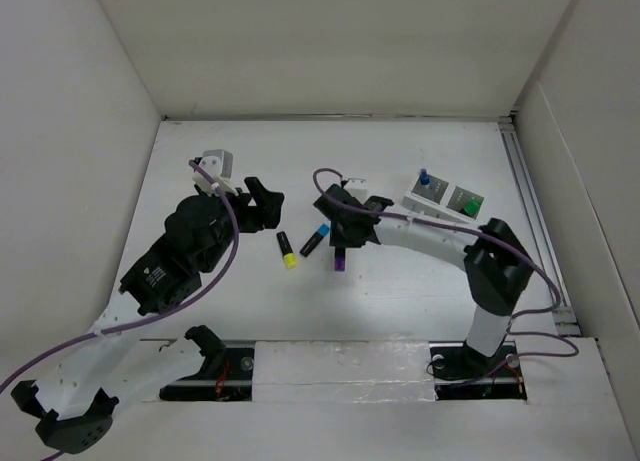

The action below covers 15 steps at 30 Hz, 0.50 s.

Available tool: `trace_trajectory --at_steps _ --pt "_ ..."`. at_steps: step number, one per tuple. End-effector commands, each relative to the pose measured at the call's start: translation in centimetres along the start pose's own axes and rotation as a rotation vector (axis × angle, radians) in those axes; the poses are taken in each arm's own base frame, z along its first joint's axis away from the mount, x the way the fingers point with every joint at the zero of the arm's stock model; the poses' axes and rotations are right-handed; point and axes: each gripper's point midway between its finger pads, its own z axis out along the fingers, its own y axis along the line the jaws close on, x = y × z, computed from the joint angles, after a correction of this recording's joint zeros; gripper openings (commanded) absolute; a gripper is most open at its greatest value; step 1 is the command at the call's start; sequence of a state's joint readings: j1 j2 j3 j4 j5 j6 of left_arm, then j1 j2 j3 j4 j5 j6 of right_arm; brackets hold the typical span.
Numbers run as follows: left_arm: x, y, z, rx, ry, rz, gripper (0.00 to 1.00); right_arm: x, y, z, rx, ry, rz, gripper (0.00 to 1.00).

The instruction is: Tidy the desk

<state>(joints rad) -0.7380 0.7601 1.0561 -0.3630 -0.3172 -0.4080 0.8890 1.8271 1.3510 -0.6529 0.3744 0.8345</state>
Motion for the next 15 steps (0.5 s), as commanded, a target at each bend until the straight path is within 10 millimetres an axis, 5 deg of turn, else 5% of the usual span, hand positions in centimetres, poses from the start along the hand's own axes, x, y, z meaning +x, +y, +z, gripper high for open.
trace_trajectory --at_steps 1,7,15 --pt "-2.3 -1.4 0.2 0.042 -0.056 -0.023 0.69 -5.7 -0.6 -4.9 -0.078 -0.153 0.081 0.00" --pt "-2.5 -2.3 0.8 0.063 -0.047 -0.021 0.69 -12.6 -7.5 -10.4 -0.085 -0.359 0.235 0.00" --pt "-3.2 -3.4 1.4 0.090 -0.043 -0.020 0.69 -20.0 -22.8 -12.0 0.129 -0.539 0.438 0.01"
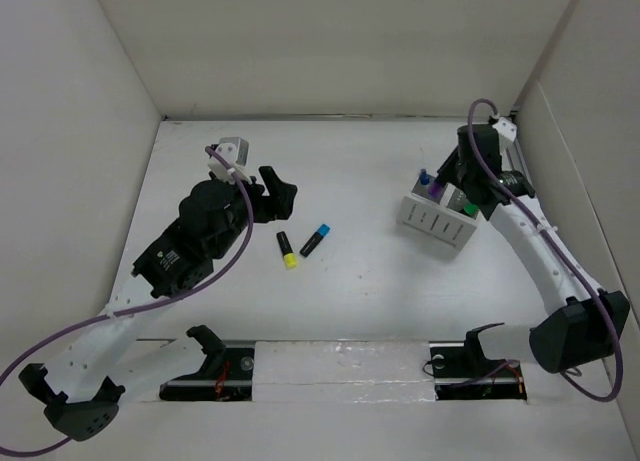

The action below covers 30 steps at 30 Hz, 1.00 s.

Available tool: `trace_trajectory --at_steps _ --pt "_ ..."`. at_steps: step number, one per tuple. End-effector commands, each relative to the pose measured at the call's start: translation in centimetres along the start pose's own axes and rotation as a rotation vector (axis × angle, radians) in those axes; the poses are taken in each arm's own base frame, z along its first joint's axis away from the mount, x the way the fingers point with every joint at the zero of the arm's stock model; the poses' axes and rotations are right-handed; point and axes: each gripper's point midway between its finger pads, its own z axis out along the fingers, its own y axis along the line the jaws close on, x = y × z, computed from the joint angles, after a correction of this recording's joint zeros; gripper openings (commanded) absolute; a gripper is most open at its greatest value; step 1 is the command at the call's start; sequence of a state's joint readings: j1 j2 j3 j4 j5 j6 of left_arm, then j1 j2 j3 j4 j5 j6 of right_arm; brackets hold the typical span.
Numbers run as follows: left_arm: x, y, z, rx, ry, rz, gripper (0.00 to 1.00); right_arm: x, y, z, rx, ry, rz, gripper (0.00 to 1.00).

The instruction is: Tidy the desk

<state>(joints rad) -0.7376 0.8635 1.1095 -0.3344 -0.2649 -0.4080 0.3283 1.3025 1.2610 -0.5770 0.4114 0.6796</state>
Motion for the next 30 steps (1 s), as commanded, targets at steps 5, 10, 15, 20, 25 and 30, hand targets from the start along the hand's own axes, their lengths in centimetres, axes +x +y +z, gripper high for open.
trace_trajectory --at_steps 5,10,15,20,25,30 --pt "-3.9 -1.6 -0.4 0.040 -0.097 -0.016 0.69 -6.6 -6.9 3.7 0.167 -0.159 0.049 0.01" --pt "-4.0 -1.5 -0.1 0.026 -0.100 -0.015 0.69 -8.3 -9.6 5.2 0.288 -0.199 0.021 0.02" --pt "-4.2 -1.1 0.2 0.001 -0.113 -0.011 0.69 -7.1 -10.5 5.9 0.358 -0.203 -0.012 0.02" --pt "-4.3 -1.3 1.1 -0.006 -0.104 0.014 0.69 -4.9 -10.5 5.9 0.391 -0.207 -0.041 0.03" --pt "-4.4 -1.5 1.3 -0.003 -0.105 0.026 0.69 -3.9 -11.6 6.5 0.448 -0.189 -0.067 0.04" --pt "-4.1 -1.5 1.4 0.001 -0.095 0.019 0.69 -2.4 -12.6 6.8 0.492 -0.159 -0.084 0.05"
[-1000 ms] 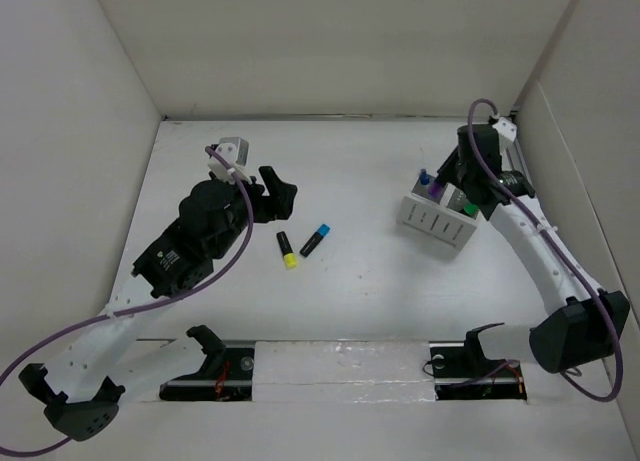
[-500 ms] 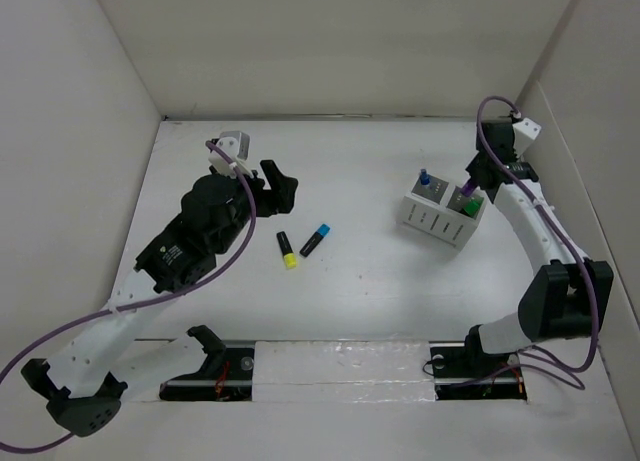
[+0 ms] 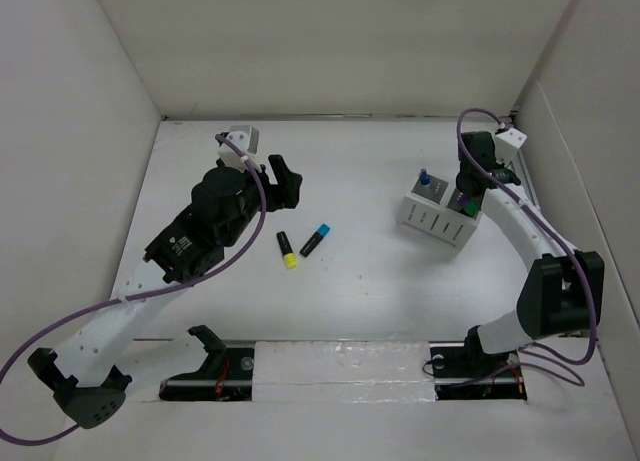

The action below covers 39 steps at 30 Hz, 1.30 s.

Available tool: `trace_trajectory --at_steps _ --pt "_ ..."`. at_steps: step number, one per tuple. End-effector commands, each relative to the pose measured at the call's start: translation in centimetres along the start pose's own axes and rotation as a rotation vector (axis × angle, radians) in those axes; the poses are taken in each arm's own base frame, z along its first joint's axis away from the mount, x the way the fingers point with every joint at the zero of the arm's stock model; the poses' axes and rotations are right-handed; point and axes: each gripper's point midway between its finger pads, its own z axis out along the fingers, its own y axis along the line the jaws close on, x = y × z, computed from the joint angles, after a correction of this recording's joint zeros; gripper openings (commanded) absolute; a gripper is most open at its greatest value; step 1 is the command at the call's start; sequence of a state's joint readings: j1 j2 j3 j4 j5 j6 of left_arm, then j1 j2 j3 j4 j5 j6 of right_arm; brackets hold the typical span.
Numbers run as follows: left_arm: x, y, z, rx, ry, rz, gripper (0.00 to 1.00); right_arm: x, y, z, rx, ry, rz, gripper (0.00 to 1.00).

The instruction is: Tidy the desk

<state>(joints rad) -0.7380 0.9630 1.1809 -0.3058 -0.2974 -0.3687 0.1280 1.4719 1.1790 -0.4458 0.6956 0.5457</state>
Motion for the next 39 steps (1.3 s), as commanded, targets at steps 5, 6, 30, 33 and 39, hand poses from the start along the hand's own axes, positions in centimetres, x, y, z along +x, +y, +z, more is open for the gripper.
trace_trajectory --at_steps 5,6,30,33,39 --pt "-2.0 -0.6 -0.6 0.020 -0.053 -0.036 0.69 0.0 0.3 -1.2 0.005 -0.039 0.002 0.20" --pt "-1.9 -0.5 -0.7 0.018 -0.049 -0.039 0.69 -0.1 0.1 -1.4 0.008 -0.041 0.003 0.21" --pt "-3.3 2.5 -4.0 -0.105 -0.092 -0.085 0.69 10.2 14.8 -19.0 -0.736 0.143 -0.123 0.00" --pt "-3.3 2.4 -4.2 -0.096 -0.093 -0.092 0.69 16.0 17.3 -20.2 -0.749 0.261 -0.221 0.20" --pt "-2.5 2.3 -4.5 -0.072 -0.089 -0.111 0.69 23.6 21.6 -22.2 -0.735 0.349 -0.407 0.72"
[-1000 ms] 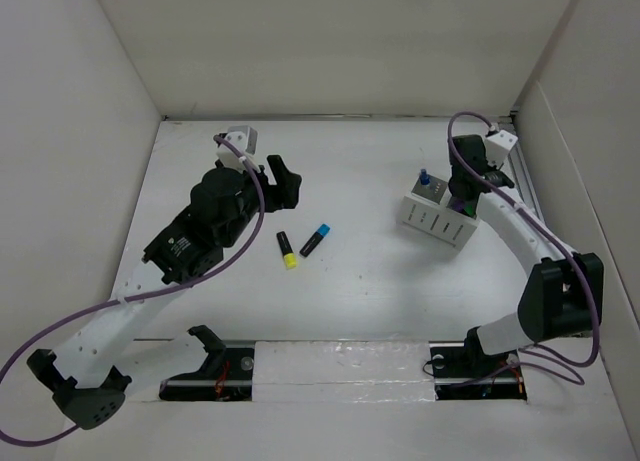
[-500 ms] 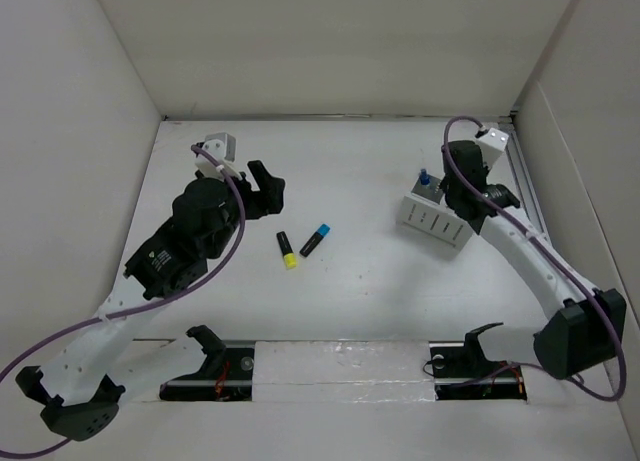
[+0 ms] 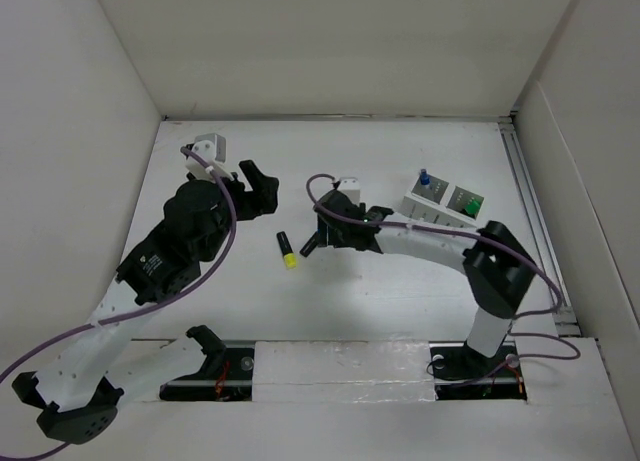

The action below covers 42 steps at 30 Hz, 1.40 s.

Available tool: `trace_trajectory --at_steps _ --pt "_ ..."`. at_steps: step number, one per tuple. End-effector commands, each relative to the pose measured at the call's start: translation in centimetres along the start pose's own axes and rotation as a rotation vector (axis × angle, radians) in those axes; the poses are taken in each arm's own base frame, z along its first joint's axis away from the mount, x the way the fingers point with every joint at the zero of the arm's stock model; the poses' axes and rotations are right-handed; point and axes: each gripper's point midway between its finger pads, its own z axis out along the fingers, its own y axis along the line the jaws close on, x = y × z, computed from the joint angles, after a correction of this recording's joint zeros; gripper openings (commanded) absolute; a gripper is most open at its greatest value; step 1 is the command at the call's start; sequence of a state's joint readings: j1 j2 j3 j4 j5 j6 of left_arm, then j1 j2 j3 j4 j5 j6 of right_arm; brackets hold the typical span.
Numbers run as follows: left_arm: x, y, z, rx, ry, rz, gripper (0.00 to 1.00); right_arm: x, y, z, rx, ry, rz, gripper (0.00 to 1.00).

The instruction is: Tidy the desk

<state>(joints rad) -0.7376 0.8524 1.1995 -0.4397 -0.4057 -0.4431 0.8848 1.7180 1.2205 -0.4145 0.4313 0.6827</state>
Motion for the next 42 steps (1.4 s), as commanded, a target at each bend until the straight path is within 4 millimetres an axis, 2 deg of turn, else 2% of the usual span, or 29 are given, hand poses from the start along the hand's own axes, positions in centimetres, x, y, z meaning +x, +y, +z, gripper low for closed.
trace_trajectory --at_steps 1,3,4,5,6,7,9,11,13,20,23,24,26,27,30,32,35,39,42 --pt "-0.8 -0.3 -0.7 0.030 -0.031 -0.038 0.69 -1.0 3.2 0.5 -0.030 0.009 0.024 0.74" --pt "-0.5 -0.2 -0.9 0.034 -0.021 -0.040 0.69 -0.9 4.4 1.4 -0.052 0.027 0.032 0.76" --pt "-0.1 -0.1 -0.9 0.035 -0.014 -0.039 0.69 0.1 4.4 2.4 -0.036 0.058 0.023 0.76" --pt "0.1 -0.1 -1.0 0.041 -0.012 -0.040 0.69 0.3 4.5 2.8 -0.030 0.069 0.023 0.76" --pt "-0.1 0.0 -1.5 0.050 -0.023 -0.049 0.69 -0.1 5.0 3.0 -0.032 0.067 0.032 0.76" --pt "0.4 0.2 -1.4 0.048 -0.016 -0.052 0.69 0.9 4.7 3.9 -0.001 0.097 0.019 0.76" --pt "0.6 0.2 -1.7 0.057 -0.017 -0.059 0.69 0.6 5.1 4.3 0.010 0.096 0.030 0.76" --pt "0.9 0.2 -1.7 0.064 -0.004 -0.047 0.69 1.1 5.2 4.9 0.019 0.111 0.038 0.75" --pt "1.1 0.3 -1.8 0.063 0.003 -0.037 0.69 0.7 5.6 5.3 0.008 0.113 0.081 0.72" --pt "1.2 0.9 -2.6 0.072 -0.008 -0.014 0.70 1.6 6.4 6.9 0.035 0.174 0.167 0.69" --pt "1.3 0.9 -2.7 0.078 0.000 0.015 0.71 1.7 6.5 7.8 0.062 0.173 0.181 0.61" --pt "1.1 0.9 -2.9 0.081 -0.006 0.021 0.71 2.4 6.2 8.3 0.087 0.192 0.170 0.61" --pt "1.0 0.9 -3.0 0.082 -0.009 0.025 0.71 2.0 6.4 8.4 0.090 0.188 0.166 0.61" --pt "0.8 0.9 -3.0 0.084 -0.013 0.032 0.71 2.9 5.7 8.8 0.125 0.212 0.149 0.61" --pt "0.5 0.9 -3.2 0.085 -0.021 0.038 0.72 3.7 4.8 9.0 0.161 0.224 0.138 0.56" --pt "0.6 1.0 -3.2 0.083 -0.019 0.039 0.72 4.9 4.7 8.6 0.177 0.225 0.120 0.51" --pt "0.9 1.0 -3.0 0.084 -0.017 0.034 0.72 5.1 3.8 8.6 0.211 0.220 0.111 0.49" --pt "1.3 0.7 -2.8 0.092 -0.002 0.035 0.72 5.8 2.6 8.0 0.251 0.225 0.057 0.38" --pt "1.1 0.4 -2.7 0.100 -0.007 0.030 0.72 5.3 2.1 7.3 0.251 0.208 0.033 0.29"
